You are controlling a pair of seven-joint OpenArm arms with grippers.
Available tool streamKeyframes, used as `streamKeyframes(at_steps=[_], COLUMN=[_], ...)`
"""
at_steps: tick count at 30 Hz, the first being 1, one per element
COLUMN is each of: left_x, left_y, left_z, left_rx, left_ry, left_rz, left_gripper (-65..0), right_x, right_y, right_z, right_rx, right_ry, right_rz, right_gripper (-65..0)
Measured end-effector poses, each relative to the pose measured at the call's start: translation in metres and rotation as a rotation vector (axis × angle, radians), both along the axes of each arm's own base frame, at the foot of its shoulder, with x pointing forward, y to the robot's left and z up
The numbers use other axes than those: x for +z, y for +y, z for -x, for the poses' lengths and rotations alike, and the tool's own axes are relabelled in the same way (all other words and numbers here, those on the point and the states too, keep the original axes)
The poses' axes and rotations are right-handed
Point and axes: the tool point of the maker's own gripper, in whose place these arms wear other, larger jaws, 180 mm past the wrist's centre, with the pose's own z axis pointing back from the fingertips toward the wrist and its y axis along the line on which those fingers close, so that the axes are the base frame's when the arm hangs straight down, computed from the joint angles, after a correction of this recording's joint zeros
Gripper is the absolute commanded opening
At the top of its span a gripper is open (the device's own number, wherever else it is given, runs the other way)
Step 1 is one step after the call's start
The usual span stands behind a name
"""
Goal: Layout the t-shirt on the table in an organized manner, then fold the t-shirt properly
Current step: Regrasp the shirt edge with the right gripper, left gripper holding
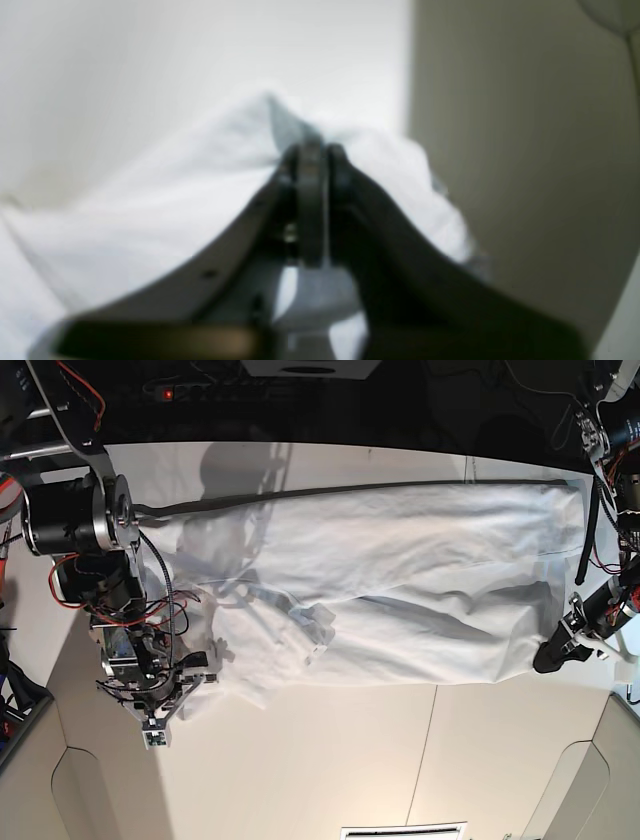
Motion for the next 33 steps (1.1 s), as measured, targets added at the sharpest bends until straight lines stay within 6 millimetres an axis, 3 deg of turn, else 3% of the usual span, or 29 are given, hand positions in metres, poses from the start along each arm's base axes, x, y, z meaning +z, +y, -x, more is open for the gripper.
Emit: streamKeyframes(at_steps=[3, 7, 10, 13, 16, 19, 24, 33], left_x=[0.0, 0.0, 0.0, 0.0, 0.0, 0.0, 0.0, 0.0], left_y=[0.0, 0.0, 0.0, 0.0, 0.0, 0.0, 0.0, 0.0], left_z=[0.0, 0.0, 0.0, 0.0, 0.0, 0.0, 0.0, 0.0], left_rx=[0.0, 0.0, 0.0, 0.0, 0.0, 0.0, 0.0, 0.0], left_ry=[0.0, 0.0, 0.0, 0.0, 0.0, 0.001, 0.0, 0.0], left_rz=[0.001, 0.001, 0.0, 0.0, 0.0, 0.0, 0.0, 0.0], left_gripper=[-65.0, -65.0, -65.0, -65.0, -65.0, -65.0, -65.0, -65.0], right_x=[-0.002, 0.017, 0.037, 0.052, 0.055, 0.04, 0.001, -0.003], right_y=[-0.006, -0.02, -0.031, -0.046, -0.054, -0.038, -0.05, -0.06], right_z=[0.003, -0.009, -0.019, -0.024, -0.022, -0.019, 0.009, 0.016], right_rx=[-0.024, -0.093, -0.129, -0.165, -0.193, -0.093, -0.067, -0.073], right_ry=[-0.029, -0.123, -0.182, -0.219, -0.228, -0.187, -0.098, -0.098], right_rz=[0.018, 0.074, 0.111, 0.184, 0.211, 0.148, 0.146, 0.12], right_gripper=[-63.8, -43.3, -35.7, -35.4, -35.4, -35.3, -35.2, -36.1])
